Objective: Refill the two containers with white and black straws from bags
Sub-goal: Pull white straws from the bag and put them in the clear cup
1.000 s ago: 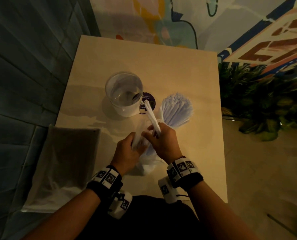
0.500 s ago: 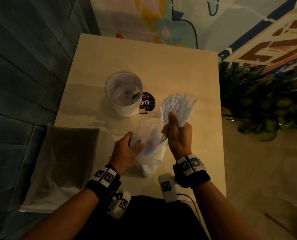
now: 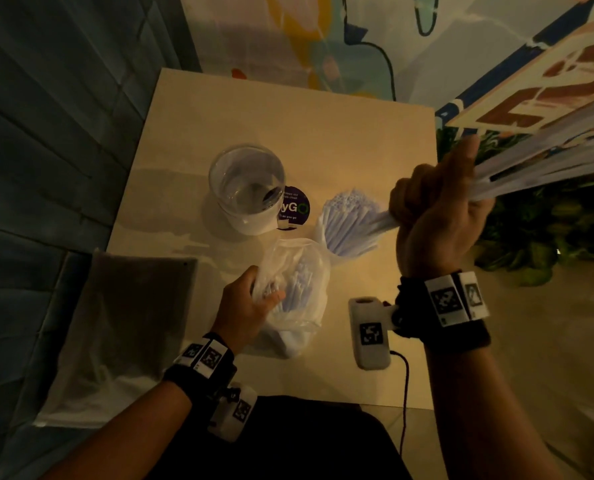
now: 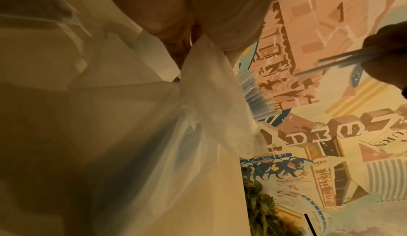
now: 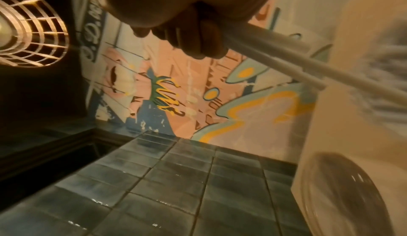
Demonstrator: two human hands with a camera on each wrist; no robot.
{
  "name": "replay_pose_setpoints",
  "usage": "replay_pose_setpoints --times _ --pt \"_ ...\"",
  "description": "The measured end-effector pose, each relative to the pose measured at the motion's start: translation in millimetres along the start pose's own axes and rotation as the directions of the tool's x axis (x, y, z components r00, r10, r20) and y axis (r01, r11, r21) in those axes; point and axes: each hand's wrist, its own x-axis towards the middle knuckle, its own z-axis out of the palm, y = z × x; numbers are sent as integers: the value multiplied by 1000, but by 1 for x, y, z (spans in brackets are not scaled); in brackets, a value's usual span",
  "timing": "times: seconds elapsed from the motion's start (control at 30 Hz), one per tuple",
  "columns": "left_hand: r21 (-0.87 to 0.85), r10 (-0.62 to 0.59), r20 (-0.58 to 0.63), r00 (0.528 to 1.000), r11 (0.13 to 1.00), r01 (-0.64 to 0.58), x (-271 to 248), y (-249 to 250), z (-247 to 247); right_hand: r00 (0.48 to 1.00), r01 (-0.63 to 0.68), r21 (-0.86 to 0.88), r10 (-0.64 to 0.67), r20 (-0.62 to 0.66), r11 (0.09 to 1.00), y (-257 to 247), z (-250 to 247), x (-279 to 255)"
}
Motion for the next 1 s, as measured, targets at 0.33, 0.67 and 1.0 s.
replay_pose_setpoints --times 0.33,0.67,1.0 --pt "-114 -50 16 999 992 51 -8 6 -9 985 -155 -512 169 -20 845 87 -35 2" --pt "-141 -63 25 998 988 66 -4 4 -8 976 167 -785 -214 45 597 44 -51 2" --pt "-285 -216 87 972 930 232 0 13 -5 700 9 -939 668 252 344 76 -49 -113"
